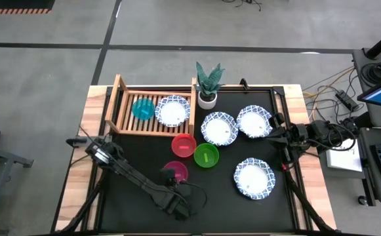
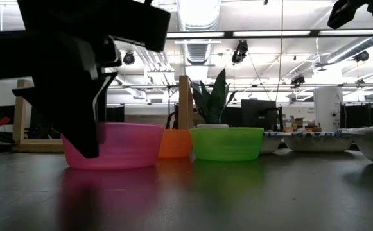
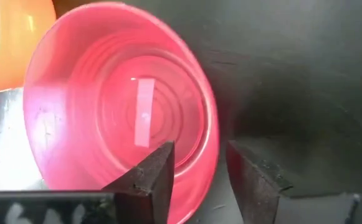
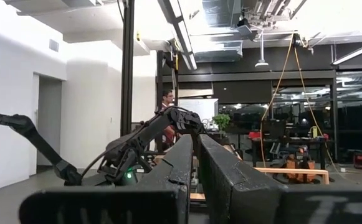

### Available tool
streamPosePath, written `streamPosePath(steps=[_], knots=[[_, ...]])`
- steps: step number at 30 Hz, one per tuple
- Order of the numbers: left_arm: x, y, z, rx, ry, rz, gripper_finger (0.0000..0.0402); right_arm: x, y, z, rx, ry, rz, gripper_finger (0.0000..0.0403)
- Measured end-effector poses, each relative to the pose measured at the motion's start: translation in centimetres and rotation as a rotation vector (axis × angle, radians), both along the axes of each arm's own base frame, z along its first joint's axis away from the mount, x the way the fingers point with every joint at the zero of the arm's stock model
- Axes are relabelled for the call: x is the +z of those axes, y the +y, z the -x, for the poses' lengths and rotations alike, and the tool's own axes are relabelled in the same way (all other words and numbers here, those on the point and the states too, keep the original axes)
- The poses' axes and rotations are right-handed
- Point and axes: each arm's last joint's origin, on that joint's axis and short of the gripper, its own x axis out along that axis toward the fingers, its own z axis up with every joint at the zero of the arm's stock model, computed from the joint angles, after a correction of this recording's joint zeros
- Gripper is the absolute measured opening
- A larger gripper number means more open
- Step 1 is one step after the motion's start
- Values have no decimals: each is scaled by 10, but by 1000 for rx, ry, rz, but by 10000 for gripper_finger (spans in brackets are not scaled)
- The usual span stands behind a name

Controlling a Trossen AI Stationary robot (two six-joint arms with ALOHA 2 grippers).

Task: Place and stack bowls onto a shelf
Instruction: Stack the pink bowl on top of the blue bowl on the shelf

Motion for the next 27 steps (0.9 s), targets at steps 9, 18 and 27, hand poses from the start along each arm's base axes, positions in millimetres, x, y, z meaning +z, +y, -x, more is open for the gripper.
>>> streamPosePath(steps=[9, 18, 27], knots=[[-4, 1, 2, -9, 14, -9, 10, 0, 0, 0, -1, 0, 2, 18], [20, -2, 9, -54, 2, -26, 1, 0, 0, 0, -2, 4, 3, 18], [87, 22, 40, -88, -70, -79, 0, -1, 0, 0, -3, 6, 6, 18]])
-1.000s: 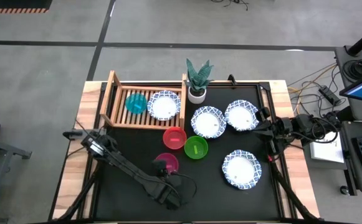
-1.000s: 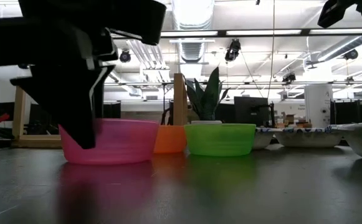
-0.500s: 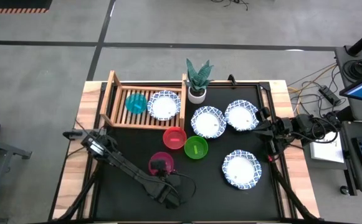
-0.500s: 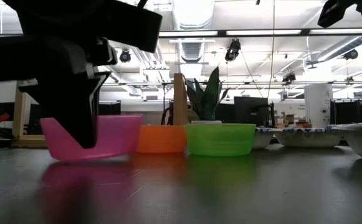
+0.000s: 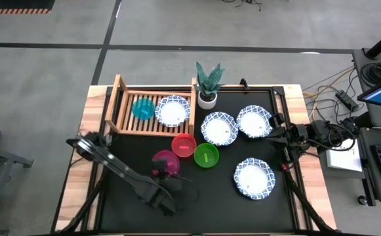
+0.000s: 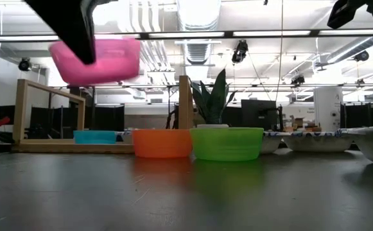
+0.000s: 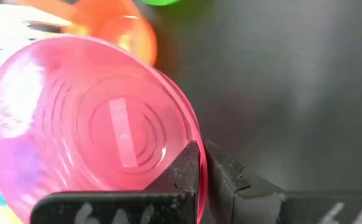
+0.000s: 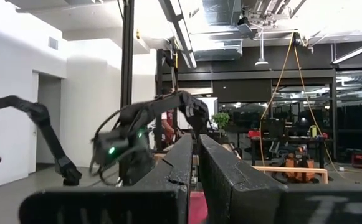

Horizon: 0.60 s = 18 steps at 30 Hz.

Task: Place and stack bowls onto a shelf
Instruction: Stack the pink bowl on top of the blue bowl on the shelf

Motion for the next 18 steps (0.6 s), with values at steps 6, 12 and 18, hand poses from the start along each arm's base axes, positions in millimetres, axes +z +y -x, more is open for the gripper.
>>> streamPosePath(steps=[6, 12, 18], knots=[[30, 40, 30, 43, -61, -37, 0, 0, 0, 0, -3, 1, 4, 18], [31, 91, 60, 141, -77, -40, 0, 0, 0, 0, -7, 1, 3, 18], [24, 143, 77, 222, -98, -38, 0, -1, -1, 0, -28, 9, 4, 18]])
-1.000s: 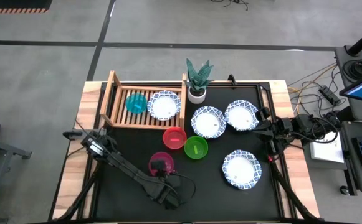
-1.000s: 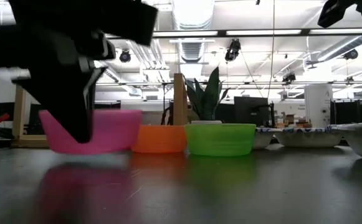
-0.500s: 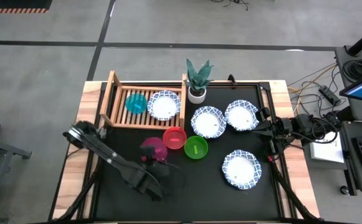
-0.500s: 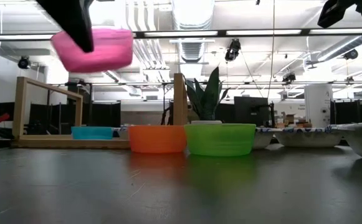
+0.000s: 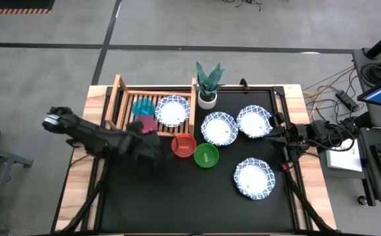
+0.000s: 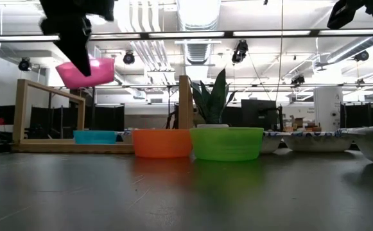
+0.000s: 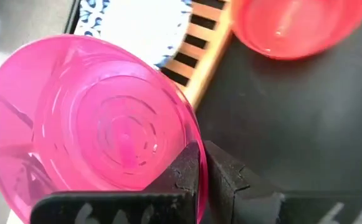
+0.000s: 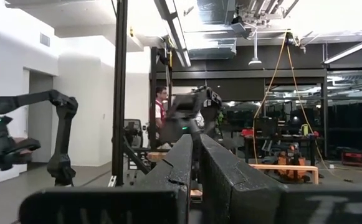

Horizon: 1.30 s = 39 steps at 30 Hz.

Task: Place and stack bowls onto a shelf
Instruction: Stack the pink bowl on top of the blue bowl on the shelf

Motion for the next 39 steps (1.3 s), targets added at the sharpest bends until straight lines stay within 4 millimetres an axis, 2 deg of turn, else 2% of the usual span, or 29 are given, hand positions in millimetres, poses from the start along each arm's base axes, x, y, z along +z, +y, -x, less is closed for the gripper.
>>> streamPosePath(steps=[10, 20, 27, 32, 39], knots=[[-11, 80, 13, 84, 2, -11, 0, 0, 0, 0, -4, 1, 9, 18], [-25, 137, 18, 151, 12, 67, 0, -1, 0, 0, -8, 4, 19, 18], [-33, 159, 22, 212, 37, 105, 0, -1, 0, 0, -8, 7, 20, 18], [-40, 167, 19, 221, 21, 163, 0, -1, 0, 0, -9, 6, 25, 18], [-58, 175, 11, 243, 87, 198, 0, -1, 0, 0, -9, 7, 25, 18]])
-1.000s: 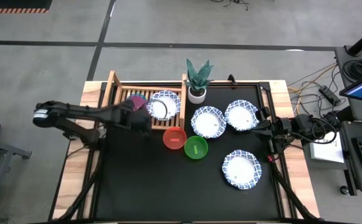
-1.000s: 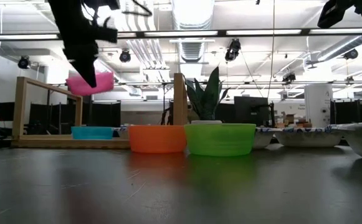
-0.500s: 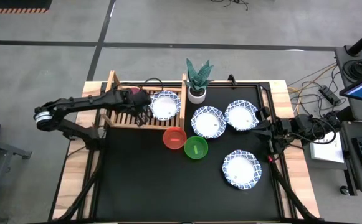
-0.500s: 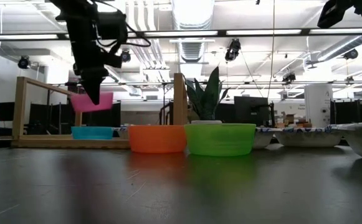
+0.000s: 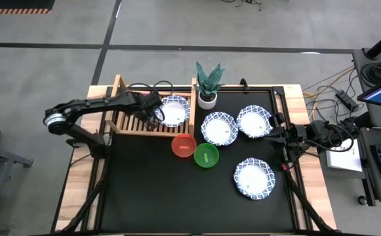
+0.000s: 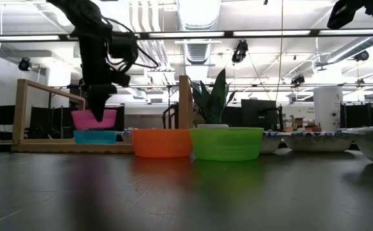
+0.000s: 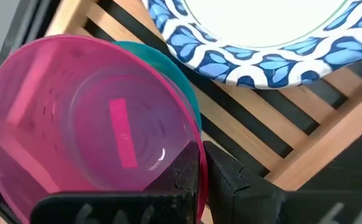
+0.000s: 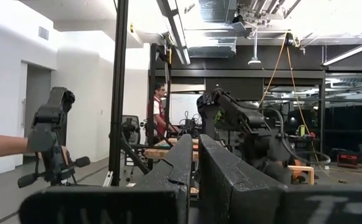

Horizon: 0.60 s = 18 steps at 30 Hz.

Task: Place and stack bowls onto a shelf
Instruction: Stack the pink bowl on top of the blue bowl on the shelf

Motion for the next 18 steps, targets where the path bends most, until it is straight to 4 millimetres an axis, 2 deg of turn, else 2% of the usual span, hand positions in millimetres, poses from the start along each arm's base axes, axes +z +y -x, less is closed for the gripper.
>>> streamPosePath(steps=[9, 18], knots=[[-23, 6, -9, -3, 78, 29, 0, 0, 0, 0, 0, 0, 1, 18], [-24, 7, -10, -18, 78, 25, 6, 0, 0, 0, 0, 0, 1, 18]])
